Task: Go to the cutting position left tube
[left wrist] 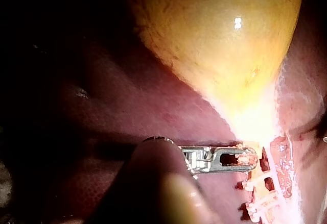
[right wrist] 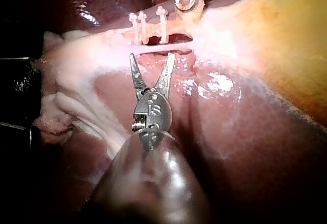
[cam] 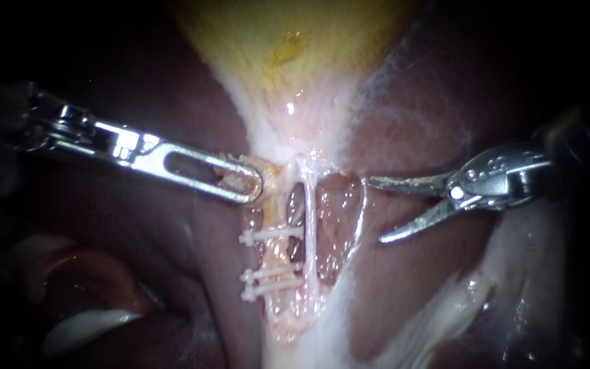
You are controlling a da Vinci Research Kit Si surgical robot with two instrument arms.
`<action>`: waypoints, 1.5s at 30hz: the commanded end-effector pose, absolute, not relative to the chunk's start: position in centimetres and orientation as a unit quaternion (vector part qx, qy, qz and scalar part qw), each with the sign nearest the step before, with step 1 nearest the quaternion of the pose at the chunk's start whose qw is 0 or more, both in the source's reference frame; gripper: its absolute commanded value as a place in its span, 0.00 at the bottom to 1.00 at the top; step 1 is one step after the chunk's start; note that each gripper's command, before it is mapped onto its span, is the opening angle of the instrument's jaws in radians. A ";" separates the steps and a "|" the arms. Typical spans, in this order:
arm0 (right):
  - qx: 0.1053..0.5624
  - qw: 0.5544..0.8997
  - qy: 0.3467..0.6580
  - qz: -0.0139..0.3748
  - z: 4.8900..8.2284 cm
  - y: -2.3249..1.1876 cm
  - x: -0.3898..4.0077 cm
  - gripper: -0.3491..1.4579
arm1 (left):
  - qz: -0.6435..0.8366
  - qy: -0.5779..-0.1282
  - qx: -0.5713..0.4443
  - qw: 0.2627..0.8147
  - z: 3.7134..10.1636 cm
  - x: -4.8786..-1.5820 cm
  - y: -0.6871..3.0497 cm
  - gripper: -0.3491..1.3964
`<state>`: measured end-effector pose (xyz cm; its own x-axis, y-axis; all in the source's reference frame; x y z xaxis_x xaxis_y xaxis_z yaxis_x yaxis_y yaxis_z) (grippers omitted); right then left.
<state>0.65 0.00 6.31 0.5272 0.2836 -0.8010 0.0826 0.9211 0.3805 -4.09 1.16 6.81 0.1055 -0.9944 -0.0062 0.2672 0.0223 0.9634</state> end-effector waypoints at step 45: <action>0.241 0.844 0.478 0.041 7.13 -0.53 1.64 0.99 | -0.536 -0.411 0.464 0.574 6.03 -3.78 1.23 0.00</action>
<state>1.66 -0.55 7.16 0.5414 0.2998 -0.7855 0.1625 0.8794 0.4475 -3.78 1.23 6.03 0.0876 -0.9958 -0.0252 0.2329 -0.0042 0.9725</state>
